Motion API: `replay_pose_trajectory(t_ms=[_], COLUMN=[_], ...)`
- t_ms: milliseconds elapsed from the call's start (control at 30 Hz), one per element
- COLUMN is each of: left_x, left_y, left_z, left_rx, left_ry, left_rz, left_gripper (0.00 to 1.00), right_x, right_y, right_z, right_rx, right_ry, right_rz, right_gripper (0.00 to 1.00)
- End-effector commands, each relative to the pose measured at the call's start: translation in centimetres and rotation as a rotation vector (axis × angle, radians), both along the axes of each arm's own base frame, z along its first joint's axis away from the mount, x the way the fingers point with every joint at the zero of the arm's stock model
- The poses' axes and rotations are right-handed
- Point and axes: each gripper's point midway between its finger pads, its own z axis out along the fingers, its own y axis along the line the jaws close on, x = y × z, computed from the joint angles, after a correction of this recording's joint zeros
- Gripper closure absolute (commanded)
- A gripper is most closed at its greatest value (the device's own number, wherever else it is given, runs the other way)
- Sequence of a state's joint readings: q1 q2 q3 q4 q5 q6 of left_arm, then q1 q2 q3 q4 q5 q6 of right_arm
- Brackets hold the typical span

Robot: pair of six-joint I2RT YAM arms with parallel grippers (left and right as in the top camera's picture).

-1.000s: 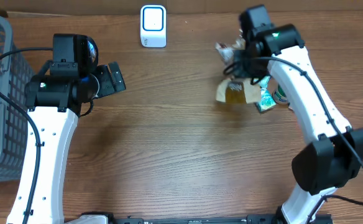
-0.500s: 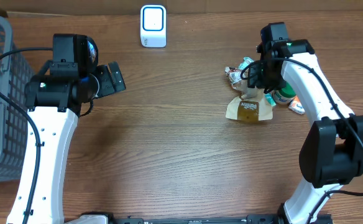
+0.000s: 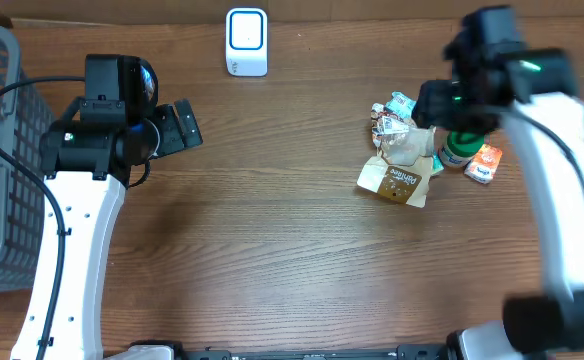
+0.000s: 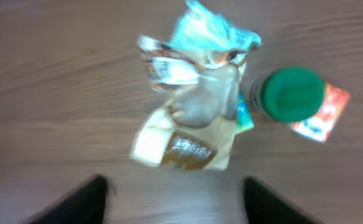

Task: Scan the item barcode
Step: 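Carry the snack bag right and set it beside the jar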

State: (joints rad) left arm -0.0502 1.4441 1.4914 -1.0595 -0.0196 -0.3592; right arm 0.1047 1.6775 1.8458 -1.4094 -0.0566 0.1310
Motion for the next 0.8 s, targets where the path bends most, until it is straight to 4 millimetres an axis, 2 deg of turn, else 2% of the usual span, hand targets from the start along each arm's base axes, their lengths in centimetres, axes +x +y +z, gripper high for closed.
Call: replay_pose_trajectory(t_ms=[0, 67, 167, 400, 600, 767], left_x=[0.2, 0.2, 0.2, 0.2, 0.2, 0.2], left_y=[0.2, 0.2, 0.2, 0.2, 0.2, 0.2], left_z=[0.5, 0.5, 0.5, 0.5, 0.5, 0.5], left_rx=[0.017, 0.017, 0.017, 0.017, 0.017, 0.017], left_ry=[-0.015, -0.015, -0.015, -0.015, -0.015, -0.015], left_rz=[-0.012, -0.012, -0.012, -0.012, -0.012, -0.012], left_gripper=[0.01, 0.0, 0.01, 0.0, 0.01, 0.0], right_x=[-4.2, -6.4, -8.4, -12.3, -13.5, -13.1], right_y=[1.5, 2.0, 2.0, 1.5, 0.5, -1.9], right_z=[7.9, 10.4, 12.5, 14.6, 18.8, 21.1], right_rx=[0.12, 0.164, 0.179, 0.178, 0.163, 0.073], right_ry=[-0.174, -0.245, -0.317, -0.386, -0.598, -0.759], right_rz=[0.055, 0.08, 0.091, 0.093, 0.054, -0.034], right_gripper=[0.0, 0.0, 0.0, 0.0, 0.0, 0.0])
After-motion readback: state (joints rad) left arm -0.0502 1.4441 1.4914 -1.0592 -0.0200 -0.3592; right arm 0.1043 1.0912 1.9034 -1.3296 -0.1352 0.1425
